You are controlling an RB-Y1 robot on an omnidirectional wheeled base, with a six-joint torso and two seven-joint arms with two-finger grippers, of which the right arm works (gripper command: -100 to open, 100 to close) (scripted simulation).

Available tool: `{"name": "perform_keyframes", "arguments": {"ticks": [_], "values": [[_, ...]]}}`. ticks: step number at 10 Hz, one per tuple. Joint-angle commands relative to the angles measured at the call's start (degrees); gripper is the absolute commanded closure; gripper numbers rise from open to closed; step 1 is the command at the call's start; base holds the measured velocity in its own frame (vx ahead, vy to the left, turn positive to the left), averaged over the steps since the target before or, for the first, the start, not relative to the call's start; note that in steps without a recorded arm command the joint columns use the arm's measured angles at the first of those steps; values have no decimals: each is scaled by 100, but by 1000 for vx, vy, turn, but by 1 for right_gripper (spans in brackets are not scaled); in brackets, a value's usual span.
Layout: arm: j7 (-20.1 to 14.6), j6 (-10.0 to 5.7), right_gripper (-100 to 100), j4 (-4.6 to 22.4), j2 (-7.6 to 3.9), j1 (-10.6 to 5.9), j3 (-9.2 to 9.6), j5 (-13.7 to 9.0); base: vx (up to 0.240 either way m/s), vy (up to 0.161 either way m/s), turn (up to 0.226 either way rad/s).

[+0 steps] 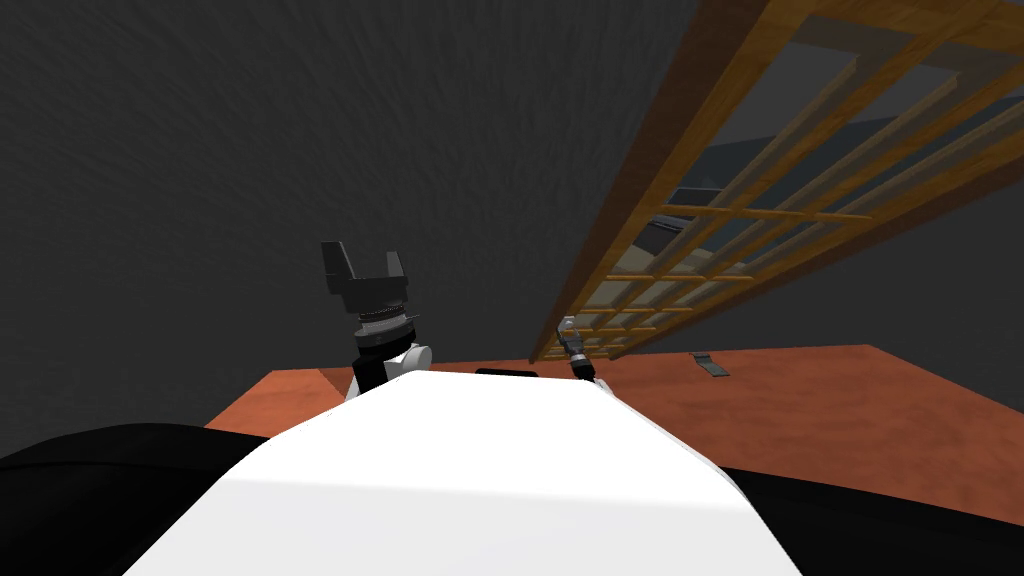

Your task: Pull the door open

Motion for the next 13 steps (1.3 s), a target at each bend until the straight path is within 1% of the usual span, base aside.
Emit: {"name": "perform_keyframes", "arguments": {"ticks": [1, 2, 3, 4, 9, 10, 11, 12, 13], "values": [[19, 21, -100, 18, 68, -32, -183, 71, 187, -64, 69], [33, 23, -100, 44, 105, -57, -278, 106, 120, -87, 64], [35, -48, -100, 121, 111, 10, -182, 102, 18, -26, 22], [35, -48, 100, 121, 111, 10, -182, 102, -22, 7, -37], [35, -48, 100, 121, 111, 10, -182, 102, -1, -4, -8], [-170, -44, 100, 111, 69, 11, -216, 29, -22, -9, 48], [-237, -41, 100, 111, 69, 10, -216, 12, -33, -13, 57], [-446, -33, 100, 112, 67, 8, -213, -45, -37, -11, 88], [-575, -27, 100, 112, 66, 7, -212, -81, -37, -12, 74]]}}
